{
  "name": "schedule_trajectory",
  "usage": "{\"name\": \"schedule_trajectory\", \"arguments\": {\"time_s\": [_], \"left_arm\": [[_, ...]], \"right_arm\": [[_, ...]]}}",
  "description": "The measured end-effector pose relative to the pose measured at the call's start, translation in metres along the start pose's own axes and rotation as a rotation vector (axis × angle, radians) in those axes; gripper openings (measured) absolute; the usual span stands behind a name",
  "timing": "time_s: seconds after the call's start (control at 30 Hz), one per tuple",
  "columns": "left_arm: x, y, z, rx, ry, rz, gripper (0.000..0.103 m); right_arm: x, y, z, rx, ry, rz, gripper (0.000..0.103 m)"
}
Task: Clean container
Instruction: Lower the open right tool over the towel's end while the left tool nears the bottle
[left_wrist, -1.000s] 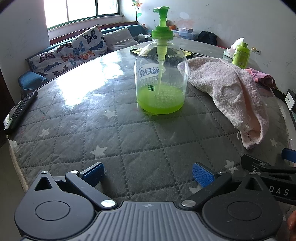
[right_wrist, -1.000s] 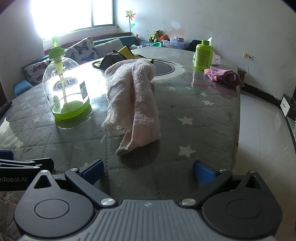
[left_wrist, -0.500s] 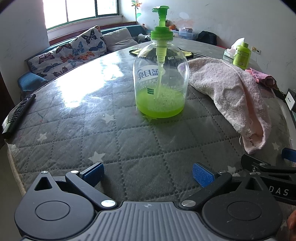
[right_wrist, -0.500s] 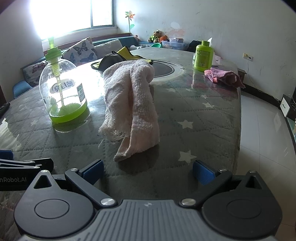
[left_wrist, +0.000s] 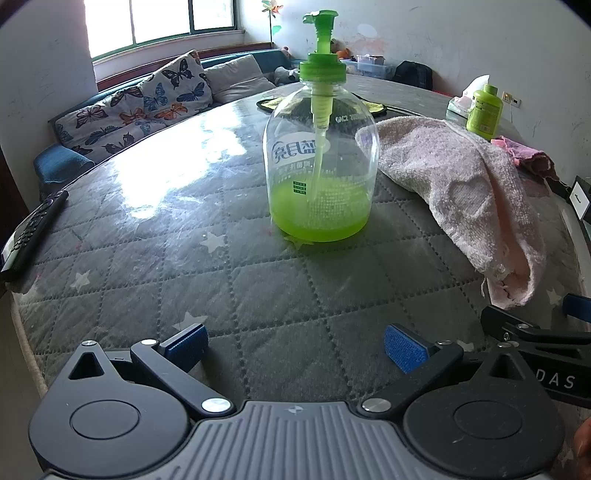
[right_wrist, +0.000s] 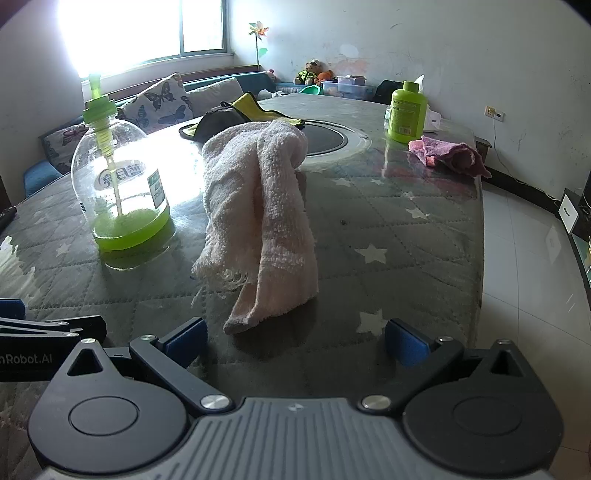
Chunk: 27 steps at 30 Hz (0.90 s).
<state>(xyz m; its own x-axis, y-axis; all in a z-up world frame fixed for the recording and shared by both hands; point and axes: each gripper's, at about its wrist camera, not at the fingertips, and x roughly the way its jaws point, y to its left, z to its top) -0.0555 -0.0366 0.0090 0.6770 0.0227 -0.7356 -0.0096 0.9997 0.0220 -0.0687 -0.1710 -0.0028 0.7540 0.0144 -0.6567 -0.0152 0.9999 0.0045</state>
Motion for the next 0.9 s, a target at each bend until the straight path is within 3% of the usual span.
{"name": "schedule_trajectory", "arguments": {"time_s": [0.9], "left_arm": [[0.0086,0.0001,0.0091,0.008,-0.003,-0.002,0.103]], "right_arm": [[0.0096,0.0,0.0073,0.001,-0.012,-0.008,0.103]]}}
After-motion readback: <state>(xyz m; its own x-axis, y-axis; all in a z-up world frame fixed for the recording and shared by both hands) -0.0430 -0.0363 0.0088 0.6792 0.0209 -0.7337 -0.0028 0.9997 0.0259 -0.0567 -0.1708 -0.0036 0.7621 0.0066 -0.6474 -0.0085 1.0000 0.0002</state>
